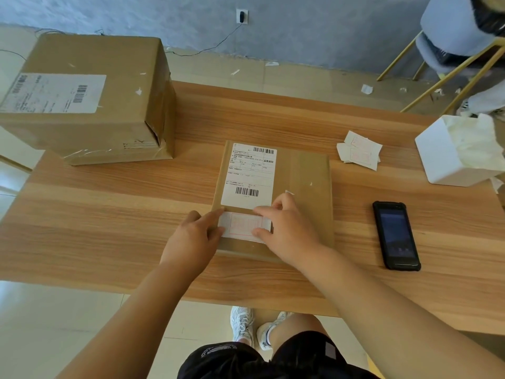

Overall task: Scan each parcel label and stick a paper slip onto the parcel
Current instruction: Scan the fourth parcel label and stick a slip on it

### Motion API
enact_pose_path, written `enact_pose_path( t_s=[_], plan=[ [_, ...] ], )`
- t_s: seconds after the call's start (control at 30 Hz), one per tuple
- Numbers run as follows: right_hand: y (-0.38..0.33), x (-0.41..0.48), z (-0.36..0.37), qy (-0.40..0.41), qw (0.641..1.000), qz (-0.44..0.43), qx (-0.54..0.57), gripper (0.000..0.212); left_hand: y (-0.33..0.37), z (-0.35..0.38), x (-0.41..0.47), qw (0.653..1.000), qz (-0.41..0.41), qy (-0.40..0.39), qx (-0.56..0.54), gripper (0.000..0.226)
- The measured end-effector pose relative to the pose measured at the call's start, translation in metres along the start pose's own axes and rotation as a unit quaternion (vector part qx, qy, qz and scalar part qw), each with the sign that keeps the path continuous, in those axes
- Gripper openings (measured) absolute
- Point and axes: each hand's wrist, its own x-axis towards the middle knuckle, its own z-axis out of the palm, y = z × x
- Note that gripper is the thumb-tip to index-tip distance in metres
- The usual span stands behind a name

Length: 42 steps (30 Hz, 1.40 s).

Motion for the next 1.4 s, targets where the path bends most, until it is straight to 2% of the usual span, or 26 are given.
enact_pose_path(
  t_s=[0.07,0.2,0.33,0.53,0.67,0.77,0.83,0.9,1.0,1.07,1.17,1.23,1.33,1.4],
  plan=[
    [0.002,-0.005,0.01,0.014,0.999,-0.029,-0.009,0.051,-0.005,0.002,0.0,1.0,0.007,-0.006,-0.003,0.044],
    [0.017,-0.012,0.019,0.048,0.993,-0.053,-0.097,0.051,-0.015,0.007,-0.001,0.999,0.013,-0.009,-0.039,0.045],
    [0.034,-0.021,0.014,0.067,0.991,-0.033,-0.114,0.05,-0.02,0.01,0.002,0.995,-0.011,-0.018,-0.095,0.045],
    [0.044,-0.024,0.003,0.058,0.997,-0.004,-0.059,0.045,-0.022,0.007,0.005,0.99,-0.042,-0.027,-0.133,0.037],
    [0.049,-0.01,-0.019,0.084,0.996,0.009,0.03,0.019,-0.016,-0.001,0.014,0.985,-0.075,0.022,-0.156,0.017],
    [0.061,0.007,-0.042,0.129,0.988,0.047,0.07,0.012,-0.006,-0.004,0.03,0.986,-0.085,0.05,-0.132,0.012],
    [0.071,0.021,-0.055,0.154,0.981,0.089,0.076,0.019,0.002,-0.003,0.046,0.984,-0.114,0.058,-0.125,0.021],
    [0.079,0.036,-0.065,0.166,0.976,0.134,0.033,0.039,0.012,-0.002,0.065,0.979,-0.151,0.062,-0.126,0.033],
    [0.09,0.055,-0.073,0.1,0.975,0.196,-0.011,0.071,0.025,0.003,0.09,0.969,-0.202,0.057,-0.132,0.048],
    [0.094,0.067,-0.075,0.04,0.97,0.235,0.049,0.08,0.03,0.006,0.103,0.963,-0.226,0.029,-0.144,0.056],
    [0.1,0.081,-0.074,-0.006,0.953,0.269,0.14,0.072,0.033,0.007,0.114,0.956,-0.239,-0.031,-0.166,0.056],
    [0.106,0.086,-0.071,-0.028,0.945,0.268,0.184,0.062,0.035,0.007,0.115,0.952,-0.23,-0.055,-0.195,0.042],
    [0.115,0.09,-0.068,-0.036,0.931,0.253,0.26,0.044,0.036,0.005,0.113,0.955,-0.218,-0.059,-0.191,0.031],
    [0.117,0.092,-0.07,-0.03,0.928,0.241,0.282,0.042,0.035,0.003,0.108,0.955,-0.214,-0.045,-0.201,0.031]
  ],
)
